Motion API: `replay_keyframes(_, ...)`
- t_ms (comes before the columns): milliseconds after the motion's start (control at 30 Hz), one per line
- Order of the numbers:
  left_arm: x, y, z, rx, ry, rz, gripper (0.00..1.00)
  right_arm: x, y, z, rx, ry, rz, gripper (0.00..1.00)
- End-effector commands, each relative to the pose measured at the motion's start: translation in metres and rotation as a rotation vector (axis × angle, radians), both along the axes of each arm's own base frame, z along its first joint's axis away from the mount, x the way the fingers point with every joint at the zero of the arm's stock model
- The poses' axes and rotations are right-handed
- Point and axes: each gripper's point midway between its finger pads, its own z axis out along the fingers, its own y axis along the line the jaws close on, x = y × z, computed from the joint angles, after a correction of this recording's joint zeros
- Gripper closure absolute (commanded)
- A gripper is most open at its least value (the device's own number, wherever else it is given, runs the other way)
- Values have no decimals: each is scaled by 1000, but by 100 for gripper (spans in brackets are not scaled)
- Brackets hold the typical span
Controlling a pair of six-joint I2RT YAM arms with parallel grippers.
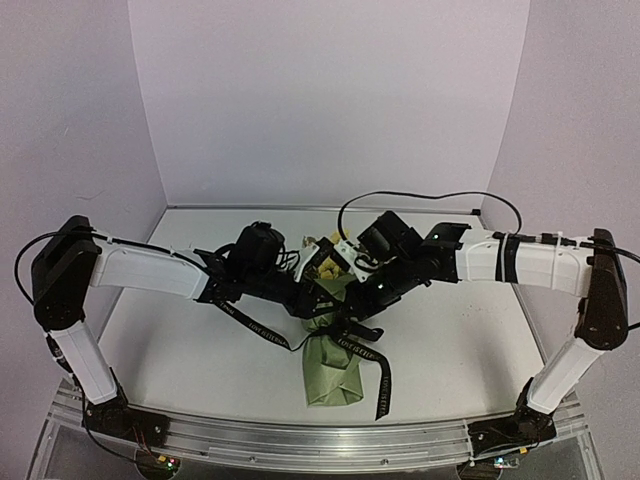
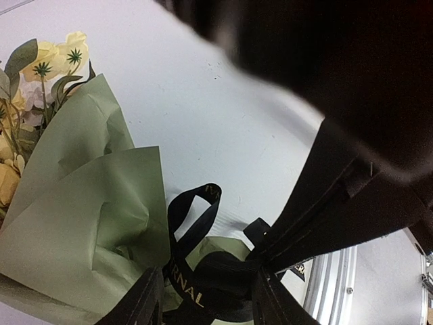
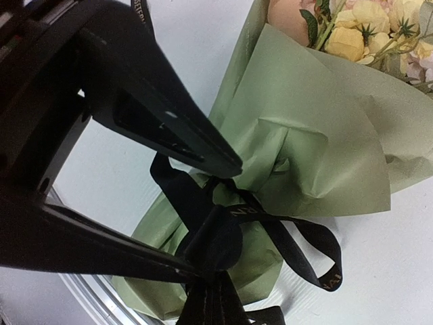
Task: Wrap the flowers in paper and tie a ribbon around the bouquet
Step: Cross the half-tied ribbon over the folded bouquet.
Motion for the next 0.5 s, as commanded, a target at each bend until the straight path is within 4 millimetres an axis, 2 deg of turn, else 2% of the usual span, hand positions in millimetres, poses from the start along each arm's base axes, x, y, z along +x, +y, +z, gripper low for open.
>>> replay_keyframes(0, 3, -10, 12, -28, -29, -31, 54, -1, 16, 27, 73, -24, 42, 100)
replay_keyframes(300, 1, -10, 5, -18, -16, -50, 62, 2, 12, 23, 51, -39, 32, 100)
replay_keyframes(467, -3, -7, 3, -13, -14, -56, 60, 6, 12, 23, 40, -54, 25, 100)
